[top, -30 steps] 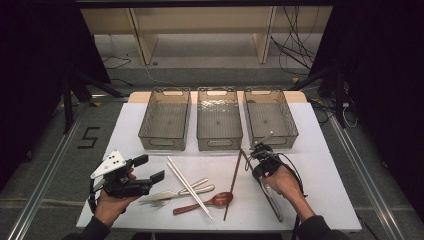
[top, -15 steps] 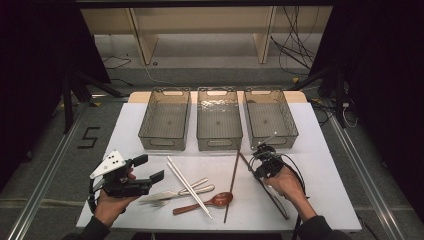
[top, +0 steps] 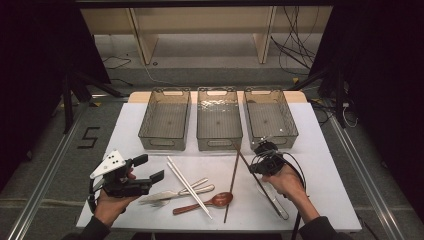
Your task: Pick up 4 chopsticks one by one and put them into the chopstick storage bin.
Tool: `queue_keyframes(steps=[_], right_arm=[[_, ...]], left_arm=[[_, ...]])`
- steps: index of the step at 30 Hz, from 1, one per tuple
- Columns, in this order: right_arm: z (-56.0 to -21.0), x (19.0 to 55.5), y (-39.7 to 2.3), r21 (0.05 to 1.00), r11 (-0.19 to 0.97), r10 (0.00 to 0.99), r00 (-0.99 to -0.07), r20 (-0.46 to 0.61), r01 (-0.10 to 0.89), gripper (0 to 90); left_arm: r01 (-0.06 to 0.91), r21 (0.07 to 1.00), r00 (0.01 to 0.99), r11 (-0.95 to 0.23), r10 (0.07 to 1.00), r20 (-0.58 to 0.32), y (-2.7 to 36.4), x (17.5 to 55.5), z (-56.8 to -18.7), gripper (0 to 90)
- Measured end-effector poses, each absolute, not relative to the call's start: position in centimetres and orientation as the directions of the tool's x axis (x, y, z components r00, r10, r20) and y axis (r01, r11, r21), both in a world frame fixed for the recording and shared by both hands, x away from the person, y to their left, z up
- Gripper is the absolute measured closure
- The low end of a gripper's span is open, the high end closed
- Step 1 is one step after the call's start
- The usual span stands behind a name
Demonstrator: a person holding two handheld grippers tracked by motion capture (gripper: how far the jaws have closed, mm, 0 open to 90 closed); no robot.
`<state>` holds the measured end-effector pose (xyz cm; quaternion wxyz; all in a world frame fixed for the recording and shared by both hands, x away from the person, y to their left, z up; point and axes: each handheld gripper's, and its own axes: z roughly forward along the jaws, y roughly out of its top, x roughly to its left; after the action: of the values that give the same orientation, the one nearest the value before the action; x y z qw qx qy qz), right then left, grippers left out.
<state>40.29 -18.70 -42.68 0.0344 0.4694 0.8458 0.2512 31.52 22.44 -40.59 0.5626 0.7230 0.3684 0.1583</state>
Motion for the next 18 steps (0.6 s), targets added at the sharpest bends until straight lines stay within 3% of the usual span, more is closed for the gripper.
queue_keyframes(steps=[18], right_arm=[[-39.7,40.6,-18.0,0.588,0.396,0.782,-0.594,0.187,0.706,85.8]], left_arm=[[0.356,0.931,0.671,-0.084,0.716,-0.192,22.5,31.6,-40.7,15.6]])
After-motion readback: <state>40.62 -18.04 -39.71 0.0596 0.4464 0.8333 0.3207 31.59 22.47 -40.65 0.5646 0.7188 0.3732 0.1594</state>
